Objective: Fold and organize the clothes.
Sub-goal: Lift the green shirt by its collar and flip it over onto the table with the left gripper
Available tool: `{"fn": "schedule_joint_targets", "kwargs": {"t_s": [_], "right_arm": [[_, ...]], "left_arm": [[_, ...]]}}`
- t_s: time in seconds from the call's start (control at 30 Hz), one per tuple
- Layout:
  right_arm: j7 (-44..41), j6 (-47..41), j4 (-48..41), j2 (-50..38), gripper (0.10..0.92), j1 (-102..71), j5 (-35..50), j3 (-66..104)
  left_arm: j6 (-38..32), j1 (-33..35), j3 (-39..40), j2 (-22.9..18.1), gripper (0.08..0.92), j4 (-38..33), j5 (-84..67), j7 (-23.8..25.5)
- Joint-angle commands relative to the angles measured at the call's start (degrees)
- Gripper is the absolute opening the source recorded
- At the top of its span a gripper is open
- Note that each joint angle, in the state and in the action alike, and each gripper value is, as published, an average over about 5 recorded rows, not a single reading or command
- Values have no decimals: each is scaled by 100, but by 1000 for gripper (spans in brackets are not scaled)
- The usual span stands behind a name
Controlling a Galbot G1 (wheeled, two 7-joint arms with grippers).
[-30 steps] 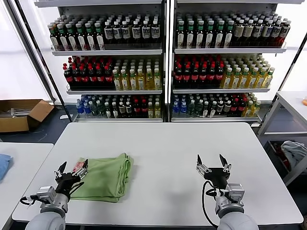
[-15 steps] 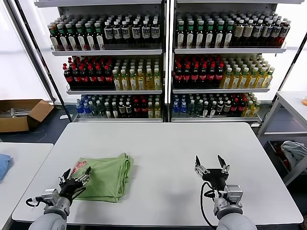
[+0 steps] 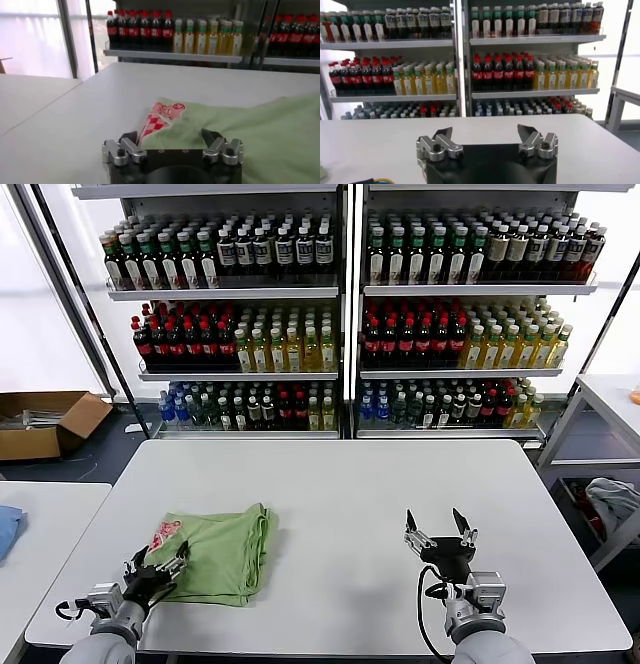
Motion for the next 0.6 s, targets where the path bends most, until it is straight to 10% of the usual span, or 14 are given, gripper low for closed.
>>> {"fn": "schedule_joint_targets", "kwargs": {"t_s": [0.03, 0.6], "right_arm": [[-7, 9, 6, 4, 823, -2, -6, -7], [-12, 22, 64, -49, 823, 53, 3, 31]], "left_arm": [[6, 10, 6, -7, 769, 90, -80, 65], [-34, 13, -120, -9, 315, 250, -60, 120]]}}
